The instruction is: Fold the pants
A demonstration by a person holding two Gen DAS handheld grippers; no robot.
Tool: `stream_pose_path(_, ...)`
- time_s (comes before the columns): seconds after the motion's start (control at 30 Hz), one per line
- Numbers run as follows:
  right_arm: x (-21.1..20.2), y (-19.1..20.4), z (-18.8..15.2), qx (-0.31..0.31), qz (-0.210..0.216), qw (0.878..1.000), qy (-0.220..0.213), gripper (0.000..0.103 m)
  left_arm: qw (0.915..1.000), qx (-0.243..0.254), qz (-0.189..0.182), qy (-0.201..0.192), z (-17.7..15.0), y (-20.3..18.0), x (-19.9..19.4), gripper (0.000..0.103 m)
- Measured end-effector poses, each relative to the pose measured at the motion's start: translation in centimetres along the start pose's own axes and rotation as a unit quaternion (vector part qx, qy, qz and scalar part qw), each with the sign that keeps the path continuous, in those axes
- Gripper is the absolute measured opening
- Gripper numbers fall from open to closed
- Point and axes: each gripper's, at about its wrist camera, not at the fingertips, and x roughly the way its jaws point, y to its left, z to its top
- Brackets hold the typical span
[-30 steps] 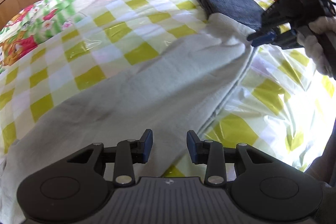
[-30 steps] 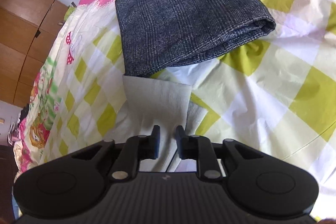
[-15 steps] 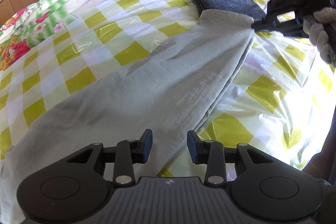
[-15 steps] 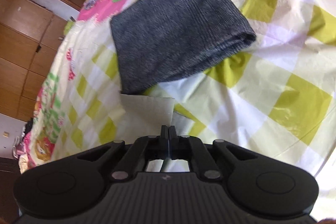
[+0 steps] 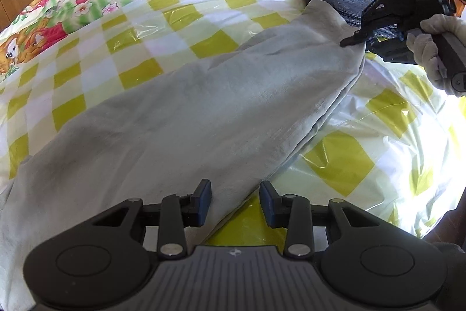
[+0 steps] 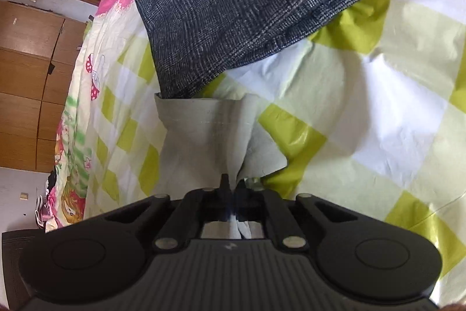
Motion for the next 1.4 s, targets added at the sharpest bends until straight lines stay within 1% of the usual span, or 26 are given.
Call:
stream_pose_path(0.07,-1.9,-0.9,0.6,0.006,-0.008,1.000,-0.018,0.003,1.0000,-0.001,-0.001,-0.005,0.0,-0.1,0.1,0.050)
stream_pose_path(0.1,-2.5,-1.5,1.1,0.003,-0.029,0.999,-0.024,0.003,1.0000,-0.004,-0.005,-0.006,0.0,-0.2,0.2,0.050)
stream_pose_path(0.13,-2.8,-2.0,1.5,-0.009,-0.060,0.998,-0.029,0.003,0.9999,-0.007,-0.011,-0.007,0.1,-0.4,0.4,0.051)
stream_pose_path(0.17,-3.0,-2.5,1.9,-0.015,-0.087,0.996,-0.028,0.007,0.9998,-0.010,-0.016,-0.008,0.1,-0.5,0.6,0.051)
stream_pose_path(0.23,-3.7,-3.1,2.9,-0.002,-0.103,0.995,-0.007,0.009,0.9994,-0.019,-0.029,-0.006,0.0,-0.8,1.2,0.052)
stream_pose_path(0.27,-4.6,-2.6,3.0,-0.013,-0.111,0.994,-0.009,0.017,0.9993,-0.021,-0.032,-0.005,-0.1,-0.9,1.3,0.052)
stream_pose_path(0.3,-5.8,-1.8,2.9,-0.038,-0.123,0.991,-0.022,0.023,0.9992,-0.020,-0.035,-0.007,-0.2,-1.0,1.1,0.052)
stream_pose_path(0.37,-8.0,0.3,2.1,-0.098,-0.149,0.983,-0.042,0.024,0.9990,-0.019,-0.036,-0.014,-0.5,-0.5,0.2,0.052)
stream_pose_path(0.4,-8.9,1.7,1.4,-0.129,-0.154,0.979,-0.046,0.024,0.9990,-0.022,-0.033,-0.021,-0.8,0.0,-0.5,0.052)
stream_pose_path(0.43,-9.4,3.1,0.6,-0.155,-0.147,0.976,-0.041,0.024,0.9989,-0.027,-0.027,-0.026,-1.1,0.5,-1.2,0.052)
stream_pose_path(0.47,-9.5,4.9,-0.3,-0.191,-0.133,0.972,-0.026,0.024,0.9987,-0.035,-0.018,-0.032,-1.5,1.4,-1.9,0.052)
stream_pose_path(0.53,-8.4,9.2,-2.4,-0.265,-0.102,0.959,0.001,0.024,0.9978,-0.054,0.003,-0.040,-2.2,3.1,-3.2,0.052)
stream_pose_path(0.57,-7.2,11.5,-3.6,-0.302,-0.076,0.950,0.020,0.024,0.9968,-0.063,0.020,-0.044,-2.7,4.1,-3.7,0.052)
stream_pose_path(0.6,-5.2,14.3,-5.1,-0.340,-0.042,0.938,0.054,0.024,0.9954,-0.074,0.038,-0.048,-3.2,5.0,-4.1,0.052)
stream_pose_path(0.67,-1.8,18.8,-8.3,-0.394,0.001,0.914,0.098,0.023,0.9916,-0.102,0.061,-0.049,-3.8,7.0,-4.4,0.052)
stream_pose_path(0.73,1.4,22.3,-11.7,-0.430,0.041,0.890,0.150,0.024,0.9866,-0.134,0.078,-0.051,-4.6,8.9,-4.6,0.052)
stream_pose_path(0.8,4.7,25.4,-15.3,-0.453,0.075,0.866,0.198,0.024,0.9833,-0.148,0.091,-0.056,-5.5,10.3,-4.8,0.052)
stream_pose_path(0.87,8.0,27.8,-18.5,-0.477,0.101,0.837,0.248,0.023,0.9814,-0.158,0.097,-0.050,-6.5,11.3,-4.5,0.052)
stream_pose_path(0.93,11.2,29.3,-21.0,-0.488,0.107,0.818,0.285,0.025,0.9794,-0.174,0.097,-0.036,-7.7,12.1,-3.8,0.052)
stream_pose_path(1.0,13.7,30.1,-22.9,-0.506,0.110,0.793,0.323,0.025,0.9780,-0.185,0.093,-0.024,-8.8,12.6,-3.2,0.052)
stream_pose_path(1.1,16.2,30.1,-24.4,-0.527,0.087,0.759,0.372,0.026,0.9775,-0.191,0.086,-0.024,-9.9,12.9,-3.0,0.053)
stream_pose_path(1.2,16.5,29.8,-24.5,-0.539,0.076,0.734,0.407,0.026,0.9777,-0.193,0.078,-0.026,-10.0,13.2,-2.9,0.055)
stream_pose_path(1.3,16.4,29.7,-24.4,-0.525,0.089,0.708,0.464,0.026,0.9780,-0.194,0.072,-0.029,-10.1,13.5,-2.7,0.056)
stream_pose_path(1.33,16.4,29.6,-24.5,-0.527,0.088,0.700,0.474,0.026,0.9780,-0.194,0.070,-0.029,-10.1,13.5,-2.7,0.056)
stream_pose_path(1.4,16.4,29.8,-24.8,-0.553,0.088,0.684,0.467,0.028,0.9786,-0.192,0.069,-0.029,-10.1,13.6,-2.5,0.058)
